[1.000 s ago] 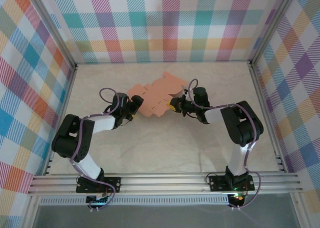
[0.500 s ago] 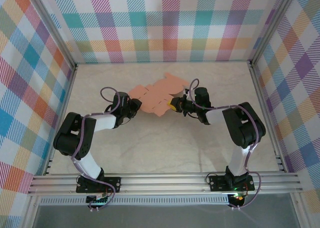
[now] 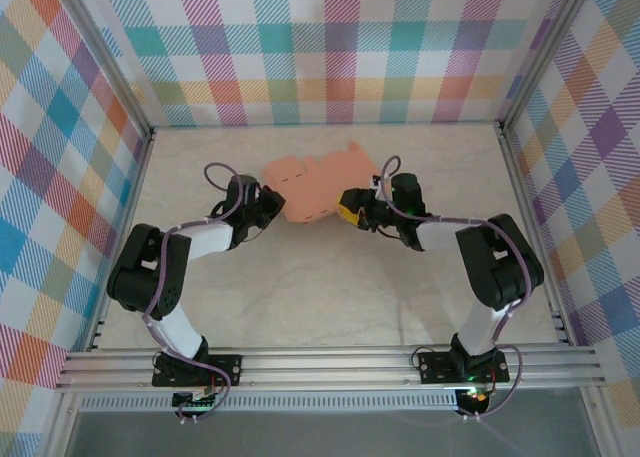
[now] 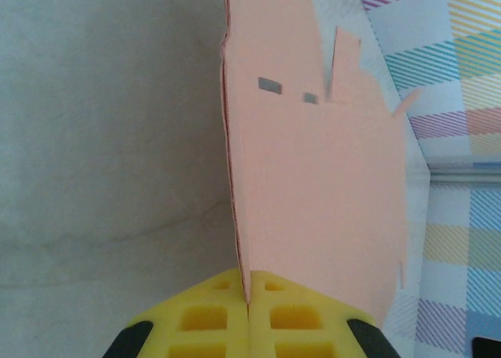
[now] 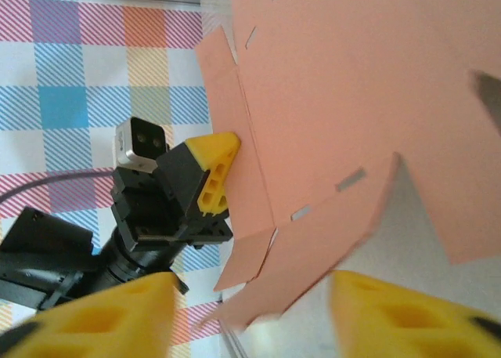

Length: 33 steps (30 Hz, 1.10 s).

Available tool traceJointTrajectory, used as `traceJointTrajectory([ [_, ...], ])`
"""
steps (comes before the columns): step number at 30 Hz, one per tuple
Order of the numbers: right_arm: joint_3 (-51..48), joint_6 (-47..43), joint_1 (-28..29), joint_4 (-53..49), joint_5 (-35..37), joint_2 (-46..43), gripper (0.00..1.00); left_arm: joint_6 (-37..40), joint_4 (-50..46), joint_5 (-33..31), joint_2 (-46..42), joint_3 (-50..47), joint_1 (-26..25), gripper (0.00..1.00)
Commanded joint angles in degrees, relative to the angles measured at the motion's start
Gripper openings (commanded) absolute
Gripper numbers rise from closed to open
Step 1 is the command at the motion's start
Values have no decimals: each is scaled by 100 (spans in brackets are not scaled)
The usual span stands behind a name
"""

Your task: Fold the paper box

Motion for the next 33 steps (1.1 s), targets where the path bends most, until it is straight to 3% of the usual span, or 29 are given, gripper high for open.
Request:
traceJointTrajectory([
  [1,-142,-959,-22,-694,246,-579,74,957,-247,175,89,353,47,0],
  [6,-339,-2191,-9,-2161,1067,-1556,83,2414,-881,277,145,1001,64,0],
  [9,-284,-3169,-24,-3016,1631,-2164,85,3438,-1248,909,335,1503,99,0],
  [13,107,-4536,-85,-3755,1944,-2555,85,4984,-2609,2043,843,2552,108,0],
  [19,884,-6668,-489,-4278,861,-2162,87,7540,-5622,3242,1814,4396,108,0],
  [22,1325,-7667,-808,-4542,263,-1740,87,8284,-6468,3205,2100,4978,106,0],
  [26,2297,-9010,-1102,-5645,-653,-948,87,8863,-6934,3447,2295,5380,107,0],
  [29,3275,-10044,-1171,-6840,-989,-202,88,9586,-7164,3686,2333,5411,109,0],
  [33,4549,-11002,-1181,-8081,-1042,738,87,10065,-7361,3452,2362,5459,108,0],
])
